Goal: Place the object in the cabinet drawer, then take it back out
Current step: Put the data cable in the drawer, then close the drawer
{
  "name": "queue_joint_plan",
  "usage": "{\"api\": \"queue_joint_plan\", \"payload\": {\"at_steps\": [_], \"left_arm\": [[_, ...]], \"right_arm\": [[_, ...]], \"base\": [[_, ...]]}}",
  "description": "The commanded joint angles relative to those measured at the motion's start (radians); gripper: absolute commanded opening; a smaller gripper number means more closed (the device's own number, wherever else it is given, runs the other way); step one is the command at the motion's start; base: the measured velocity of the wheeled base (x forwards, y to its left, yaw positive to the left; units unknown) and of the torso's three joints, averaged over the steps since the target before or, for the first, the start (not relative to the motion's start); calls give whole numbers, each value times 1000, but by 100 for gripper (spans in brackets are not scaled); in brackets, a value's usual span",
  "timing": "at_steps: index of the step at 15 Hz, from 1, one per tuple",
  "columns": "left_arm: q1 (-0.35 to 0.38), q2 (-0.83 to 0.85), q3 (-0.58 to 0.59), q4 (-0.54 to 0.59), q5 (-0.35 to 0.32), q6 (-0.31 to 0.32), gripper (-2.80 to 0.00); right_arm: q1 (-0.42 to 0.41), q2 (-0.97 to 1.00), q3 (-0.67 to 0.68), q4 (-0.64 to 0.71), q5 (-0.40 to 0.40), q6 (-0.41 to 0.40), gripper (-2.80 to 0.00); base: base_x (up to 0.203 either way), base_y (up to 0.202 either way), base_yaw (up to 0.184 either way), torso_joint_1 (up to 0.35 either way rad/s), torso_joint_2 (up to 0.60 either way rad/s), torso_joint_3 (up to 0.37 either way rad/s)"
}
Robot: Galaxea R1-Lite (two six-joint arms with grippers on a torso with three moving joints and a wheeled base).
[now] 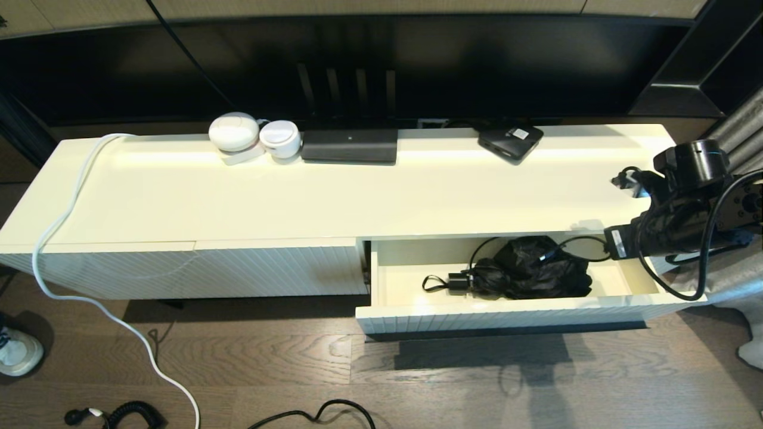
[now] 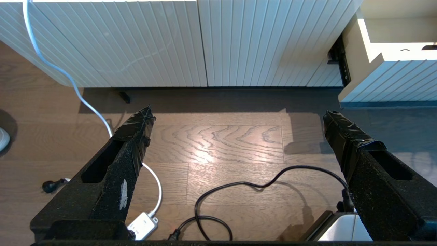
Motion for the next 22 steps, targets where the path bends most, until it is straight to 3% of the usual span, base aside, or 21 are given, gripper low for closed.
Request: {"api": "queue_joint_plan", "payload": {"at_steps": [1,7,12,16,22], "left_arm": [[0,0,0,-1,1,0,0],[0,0,0,-1,1,0,0],[0,0,0,-1,1,0,0],[0,0,0,-1,1,0,0],[1,0,0,-1,1,0,0]], "right_arm": [[0,30,-9,-13,0,0,0],[4,23,-26,-12,1,3,0],[21,-159,-17,-5,18,-6,0],[40,-285,95,29,85,-27,0],[118,-360,260,49,104,-48,0]], "base": [[0,0,0,0,0,0],[0,0,0,0,0,0],[0,0,0,0,0,0],[0,0,0,0,0,0],[0,0,0,0,0,0]]}}
